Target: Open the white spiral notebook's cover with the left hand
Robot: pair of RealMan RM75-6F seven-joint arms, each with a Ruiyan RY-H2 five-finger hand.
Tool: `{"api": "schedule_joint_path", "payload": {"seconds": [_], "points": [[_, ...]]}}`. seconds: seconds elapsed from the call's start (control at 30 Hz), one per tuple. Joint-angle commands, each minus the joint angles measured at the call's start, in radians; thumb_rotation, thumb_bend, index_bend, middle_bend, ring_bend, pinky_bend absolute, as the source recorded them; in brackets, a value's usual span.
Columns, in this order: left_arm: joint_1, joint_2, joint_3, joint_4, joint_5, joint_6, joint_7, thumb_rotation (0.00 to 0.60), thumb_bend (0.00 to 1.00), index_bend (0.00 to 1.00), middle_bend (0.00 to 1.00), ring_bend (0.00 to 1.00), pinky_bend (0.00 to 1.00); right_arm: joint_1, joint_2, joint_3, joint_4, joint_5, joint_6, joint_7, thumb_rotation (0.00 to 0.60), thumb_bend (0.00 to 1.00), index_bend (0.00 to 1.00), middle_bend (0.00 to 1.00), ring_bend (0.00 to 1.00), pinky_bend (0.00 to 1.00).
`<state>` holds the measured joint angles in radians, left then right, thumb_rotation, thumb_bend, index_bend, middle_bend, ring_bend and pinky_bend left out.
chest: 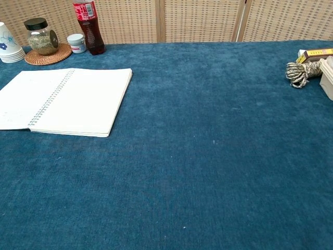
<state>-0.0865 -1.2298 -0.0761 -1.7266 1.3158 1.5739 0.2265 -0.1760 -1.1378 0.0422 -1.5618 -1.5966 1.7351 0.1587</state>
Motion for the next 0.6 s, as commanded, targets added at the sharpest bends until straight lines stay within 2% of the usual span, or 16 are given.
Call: {"api": "schedule_joint_path", "payload": {"seconds": [0.03,0.23,0.47,0.6], "points": [[0.004,0.086,0.056,-0.051,0.040,-0.048,0.053,0.600,0.38,0.10,0.14,0.02,0.02,0.007,0.008,-0.003,-0.016,0.012,-0.022,-0.021,0.600,0.26,0.13,0.21,0.11,0.18],[0.048,0.154,0.124,-0.078,0.172,0.000,0.004,0.600,0.38,0.09,0.13,0.02,0.00,0.025,0.004,0.002,-0.050,0.023,-0.052,-0.084,0.600,0.26,0.13,0.19,0.08,0.18],[0.133,0.142,0.185,-0.029,0.267,0.093,-0.079,0.600,0.38,0.10,0.13,0.02,0.00,0.036,-0.004,0.001,-0.061,-0.006,-0.044,-0.121,0.600,0.26,0.13,0.18,0.07,0.17],[0.161,0.132,0.199,-0.006,0.284,0.118,-0.095,0.600,0.38,0.10,0.14,0.03,0.00,0.041,-0.009,-0.001,-0.061,-0.013,-0.045,-0.127,0.600,0.26,0.13,0.18,0.06,0.17]]}}
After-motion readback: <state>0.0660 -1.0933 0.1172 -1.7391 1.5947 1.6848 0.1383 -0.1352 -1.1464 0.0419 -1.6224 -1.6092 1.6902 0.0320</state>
